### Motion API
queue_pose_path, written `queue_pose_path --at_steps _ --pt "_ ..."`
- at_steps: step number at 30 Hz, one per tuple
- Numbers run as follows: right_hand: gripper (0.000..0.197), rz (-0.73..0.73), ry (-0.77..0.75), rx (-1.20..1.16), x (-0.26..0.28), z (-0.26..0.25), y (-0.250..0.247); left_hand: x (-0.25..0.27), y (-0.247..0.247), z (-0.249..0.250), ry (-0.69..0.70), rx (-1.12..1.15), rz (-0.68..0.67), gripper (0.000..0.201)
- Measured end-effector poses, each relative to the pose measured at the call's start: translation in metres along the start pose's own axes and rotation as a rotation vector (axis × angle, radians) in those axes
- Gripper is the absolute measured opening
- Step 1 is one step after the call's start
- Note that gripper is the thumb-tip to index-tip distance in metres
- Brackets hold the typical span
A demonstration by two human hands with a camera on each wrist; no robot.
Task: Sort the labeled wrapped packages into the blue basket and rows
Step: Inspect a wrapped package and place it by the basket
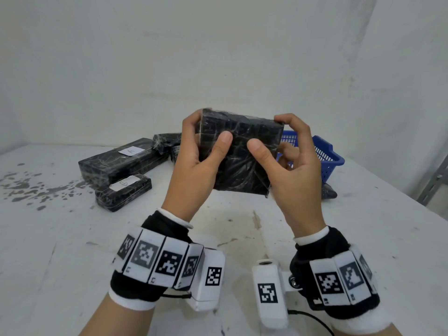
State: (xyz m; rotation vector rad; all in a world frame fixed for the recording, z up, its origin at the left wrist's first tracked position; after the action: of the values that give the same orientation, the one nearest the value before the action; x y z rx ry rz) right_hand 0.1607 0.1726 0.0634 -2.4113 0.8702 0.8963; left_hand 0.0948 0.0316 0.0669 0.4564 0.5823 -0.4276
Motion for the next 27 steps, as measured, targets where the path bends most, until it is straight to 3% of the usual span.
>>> queue_pose_path --at_steps 4,9,15,20,27 --pt "0.036 -0.014 0.003 -0.044 0.001 -0.004 0.002 -0.002 -0.002 0.004 0.083 -0.102 -0.014 0.049" --pt "0.029 -0.008 -0.003 -0.03 0.002 -0.005 0.002 -0.002 -0.003 0.001 0.073 -0.069 -0.012 0.052" --pt "0.047 0.0 0.02 -0.011 0.0 -0.004 0.0 -0.002 0.0 0.002 0.092 -0.065 -0.03 0.049" --pt "0.022 -0.019 0.025 -0.031 -0.001 -0.001 0.001 -0.001 0.0 0.003 0.051 -0.024 -0.025 0.033" --pt "0.018 -0.075 0.042 -0.118 -0.006 0.009 0.001 -0.001 -0.002 0.005 0.014 -0.014 0.012 0.024"
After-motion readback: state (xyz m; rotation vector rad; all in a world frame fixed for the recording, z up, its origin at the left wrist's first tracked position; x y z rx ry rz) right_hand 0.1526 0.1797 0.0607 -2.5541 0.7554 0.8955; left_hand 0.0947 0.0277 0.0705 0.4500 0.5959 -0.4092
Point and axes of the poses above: each hand's wrist, its own x-axis away from the middle knuckle, its own y-axis out of the palm, z = x × y, the point moved 5 cm from there along -x, towards the middle knuckle, and after that the axes turned 15 degrees about x, right-handed, at the moved point
